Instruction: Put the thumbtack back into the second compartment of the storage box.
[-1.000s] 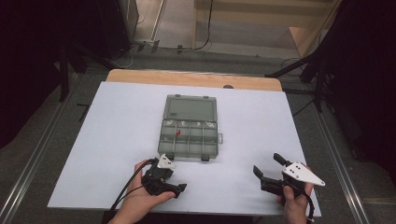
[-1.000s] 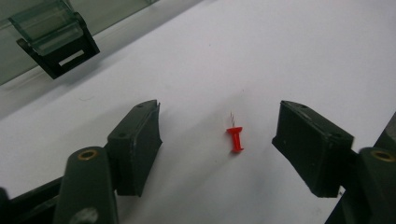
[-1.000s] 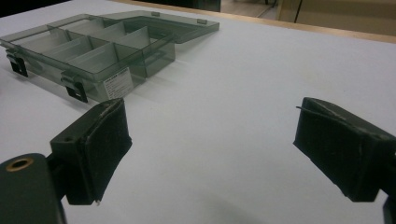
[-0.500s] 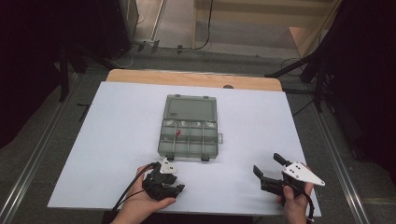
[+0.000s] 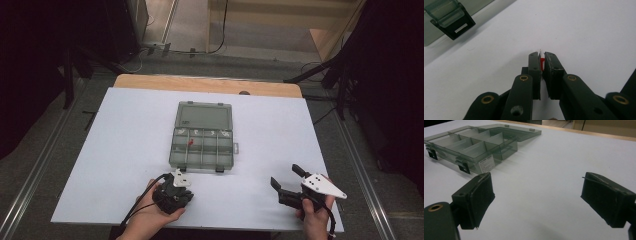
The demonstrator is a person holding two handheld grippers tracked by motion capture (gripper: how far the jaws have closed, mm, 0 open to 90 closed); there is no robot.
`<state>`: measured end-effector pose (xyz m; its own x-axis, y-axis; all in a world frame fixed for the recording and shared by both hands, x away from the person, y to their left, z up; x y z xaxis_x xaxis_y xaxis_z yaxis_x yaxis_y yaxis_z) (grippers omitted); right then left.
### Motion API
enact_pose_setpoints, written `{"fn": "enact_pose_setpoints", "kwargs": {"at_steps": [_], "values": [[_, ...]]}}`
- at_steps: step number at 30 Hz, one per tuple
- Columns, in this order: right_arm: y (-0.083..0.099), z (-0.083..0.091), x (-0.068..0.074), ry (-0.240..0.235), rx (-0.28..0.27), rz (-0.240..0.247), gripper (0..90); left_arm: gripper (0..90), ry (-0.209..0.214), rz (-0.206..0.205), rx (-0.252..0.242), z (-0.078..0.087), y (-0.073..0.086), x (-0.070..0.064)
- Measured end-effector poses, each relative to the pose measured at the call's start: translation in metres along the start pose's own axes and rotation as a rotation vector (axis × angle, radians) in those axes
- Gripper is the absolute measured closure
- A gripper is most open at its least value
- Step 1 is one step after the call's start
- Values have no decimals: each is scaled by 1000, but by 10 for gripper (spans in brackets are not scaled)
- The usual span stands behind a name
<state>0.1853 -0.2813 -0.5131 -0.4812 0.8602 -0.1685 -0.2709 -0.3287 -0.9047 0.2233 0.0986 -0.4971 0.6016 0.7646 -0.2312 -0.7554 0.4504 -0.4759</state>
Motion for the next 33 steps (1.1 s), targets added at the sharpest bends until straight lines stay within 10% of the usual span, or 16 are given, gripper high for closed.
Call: {"fn": "enact_pose_setpoints", "kwargs": {"at_steps": [33], "values": [[0,-1,1,-3,-2,2,110,857,32,21,-17,12,-14,13]]}}
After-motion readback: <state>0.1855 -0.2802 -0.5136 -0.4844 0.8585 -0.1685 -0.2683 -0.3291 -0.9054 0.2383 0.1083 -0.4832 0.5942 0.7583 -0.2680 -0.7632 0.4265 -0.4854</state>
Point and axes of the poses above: each handheld gripper's, and its own axes: z roughly backward along the jaws, y roughly out of its underside, x roughly to its left, the point moved 1 cm from there along -z, roughly forward along the jaws, and after that the axes turned 15 degrees about z, right-handed, at the moved point
